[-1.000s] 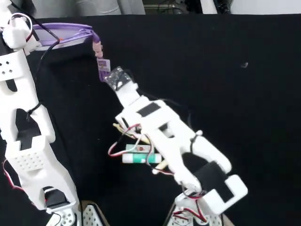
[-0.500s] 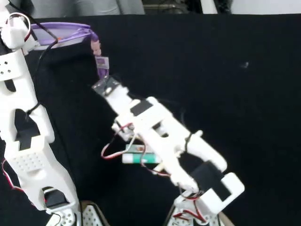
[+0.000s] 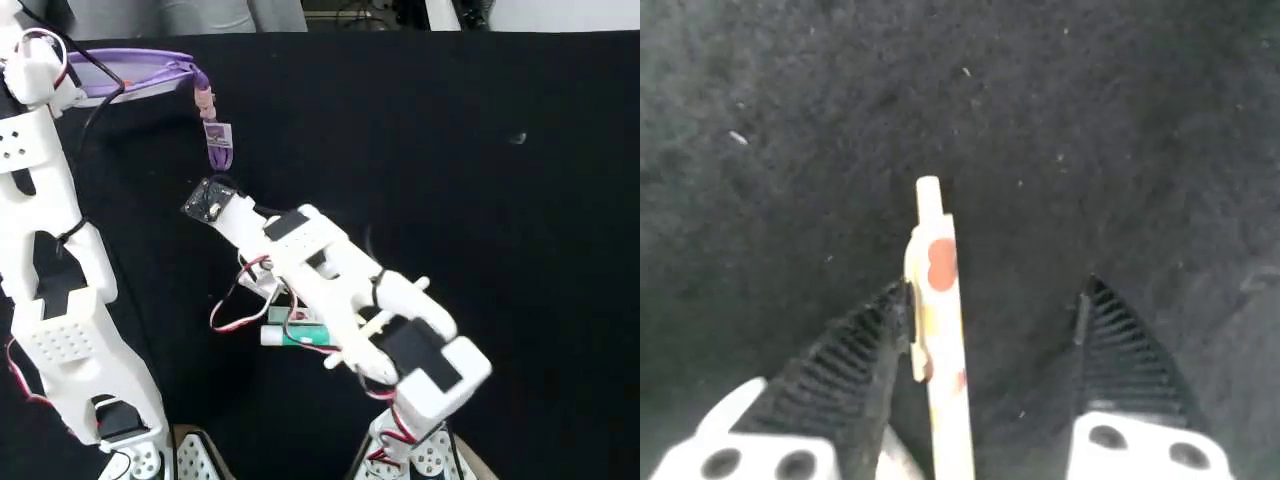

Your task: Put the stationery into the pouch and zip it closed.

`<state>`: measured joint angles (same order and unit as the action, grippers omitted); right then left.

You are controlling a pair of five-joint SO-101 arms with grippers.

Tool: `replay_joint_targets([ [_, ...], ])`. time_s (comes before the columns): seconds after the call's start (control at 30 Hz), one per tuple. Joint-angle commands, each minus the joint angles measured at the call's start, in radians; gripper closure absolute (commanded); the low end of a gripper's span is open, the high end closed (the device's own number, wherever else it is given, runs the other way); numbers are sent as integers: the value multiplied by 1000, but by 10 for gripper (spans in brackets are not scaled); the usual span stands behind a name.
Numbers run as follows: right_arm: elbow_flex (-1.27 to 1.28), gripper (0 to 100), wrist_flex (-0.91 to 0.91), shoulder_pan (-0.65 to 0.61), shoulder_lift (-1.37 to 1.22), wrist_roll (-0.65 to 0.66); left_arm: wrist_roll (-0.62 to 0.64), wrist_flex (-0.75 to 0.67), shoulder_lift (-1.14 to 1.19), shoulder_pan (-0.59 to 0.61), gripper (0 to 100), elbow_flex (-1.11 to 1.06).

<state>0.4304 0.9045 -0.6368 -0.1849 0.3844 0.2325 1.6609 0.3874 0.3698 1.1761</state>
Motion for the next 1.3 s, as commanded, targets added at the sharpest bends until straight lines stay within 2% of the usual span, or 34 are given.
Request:
replay_joint_targets([
  [0.0, -133, 745, 46, 28, -87, 14, 3, -25, -12, -19, 971, 30],
  [0.07, -179, 773, 75, 28, -136, 14, 3, -25, -12, -19, 971, 30],
  [0.2, -277, 933, 158, 28, -208, 14, 3, -25, -12, -21, 971, 27],
  [0.27, -305, 982, 186, 29, -226, 14, 3, -23, -12, -24, 971, 27],
  [0.43, -306, 987, 204, 31, -216, 20, 6, -2, -20, -39, 971, 36],
  [0.57, -311, 987, 249, 80, -130, 21, 8, 18, -20, -62, 971, 36],
  [0.87, -303, 987, 267, 226, 328, 11, 6, 100, -21, -242, 971, 36],
  [1.1, -305, 987, 236, 408, 653, -110, 8, 101, -21, -357, 971, -35],
  [1.27, -305, 987, 157, 437, 816, -112, 9, 101, -21, -417, 971, -79],
])
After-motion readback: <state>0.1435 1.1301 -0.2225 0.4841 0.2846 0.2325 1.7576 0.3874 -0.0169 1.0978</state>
